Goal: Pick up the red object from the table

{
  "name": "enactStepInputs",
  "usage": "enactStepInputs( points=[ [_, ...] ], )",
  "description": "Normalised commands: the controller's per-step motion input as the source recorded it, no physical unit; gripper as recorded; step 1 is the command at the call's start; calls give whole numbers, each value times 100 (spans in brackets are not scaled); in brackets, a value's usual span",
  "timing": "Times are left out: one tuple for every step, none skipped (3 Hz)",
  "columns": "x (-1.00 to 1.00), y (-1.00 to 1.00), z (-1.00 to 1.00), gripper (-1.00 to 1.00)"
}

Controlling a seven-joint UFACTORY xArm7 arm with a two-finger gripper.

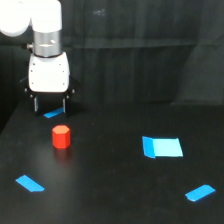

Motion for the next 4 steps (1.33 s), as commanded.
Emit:
enactStepInputs(
  points=[
    [51,-35,-13,100],
    [40,-35,-2,100],
    [13,-53,10,100],
    [15,-37,12,99]
  ],
)
